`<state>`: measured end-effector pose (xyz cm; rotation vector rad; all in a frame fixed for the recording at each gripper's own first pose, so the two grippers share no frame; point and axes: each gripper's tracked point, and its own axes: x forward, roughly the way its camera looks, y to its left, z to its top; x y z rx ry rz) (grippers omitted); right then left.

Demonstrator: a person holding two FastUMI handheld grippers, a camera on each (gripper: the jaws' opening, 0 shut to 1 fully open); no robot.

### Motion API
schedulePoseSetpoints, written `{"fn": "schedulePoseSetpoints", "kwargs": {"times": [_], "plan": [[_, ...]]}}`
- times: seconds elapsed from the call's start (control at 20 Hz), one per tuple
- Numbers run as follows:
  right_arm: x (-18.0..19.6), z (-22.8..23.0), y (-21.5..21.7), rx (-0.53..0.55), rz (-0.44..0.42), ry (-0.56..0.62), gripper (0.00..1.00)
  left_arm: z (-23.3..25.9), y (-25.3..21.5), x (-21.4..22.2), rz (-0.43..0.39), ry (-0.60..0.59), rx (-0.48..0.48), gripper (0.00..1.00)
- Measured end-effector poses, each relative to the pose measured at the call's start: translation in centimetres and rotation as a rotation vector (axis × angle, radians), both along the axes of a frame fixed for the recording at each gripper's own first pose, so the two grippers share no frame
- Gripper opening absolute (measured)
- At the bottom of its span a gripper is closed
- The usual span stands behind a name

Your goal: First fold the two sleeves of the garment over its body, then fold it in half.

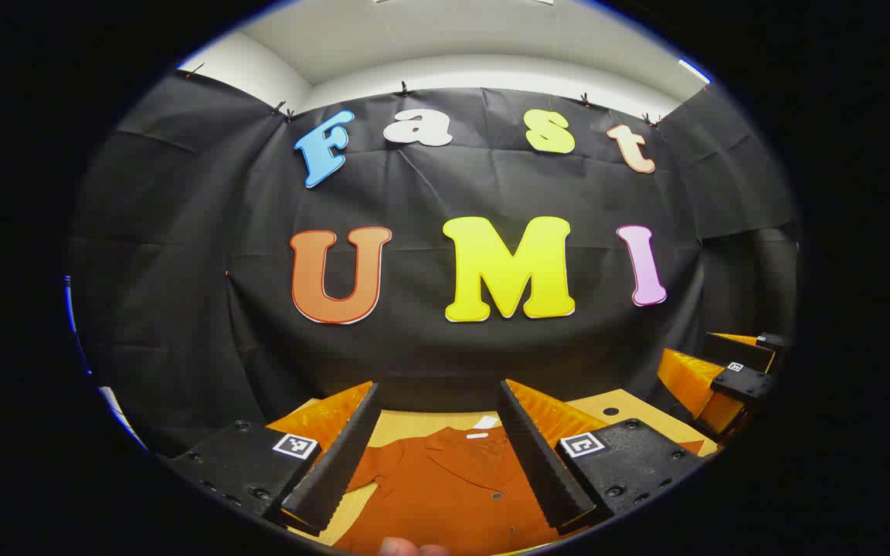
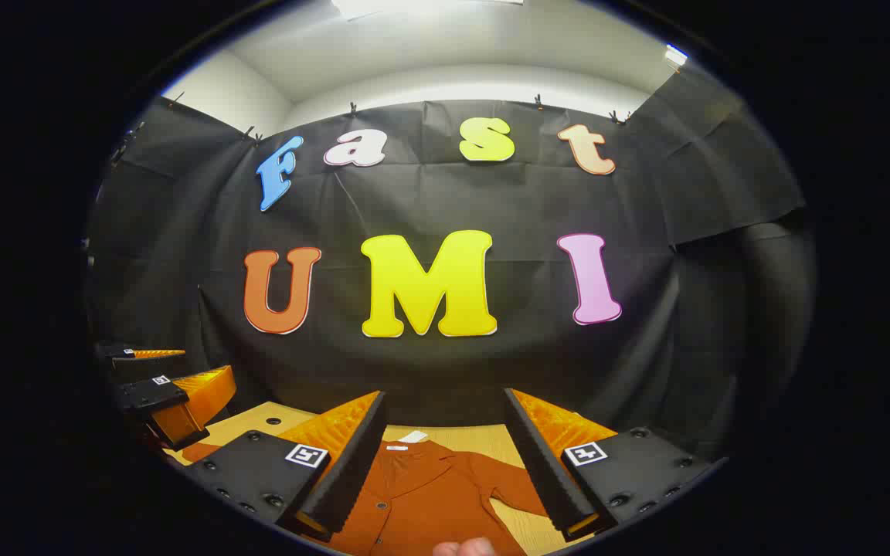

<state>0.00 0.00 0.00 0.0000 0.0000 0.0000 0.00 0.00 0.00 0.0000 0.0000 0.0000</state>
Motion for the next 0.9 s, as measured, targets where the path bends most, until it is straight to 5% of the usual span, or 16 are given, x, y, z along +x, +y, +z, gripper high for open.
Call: {"fn": "schedulePoseSetpoints", "kwargs": {"times": [0.9], "plan": [[1.2,-0.7,-1.0,-0.011,-0.029,0.023,0.94,-1.4,-0.7,0.7,-0.038,0.041,-0.024,0.98]]}}
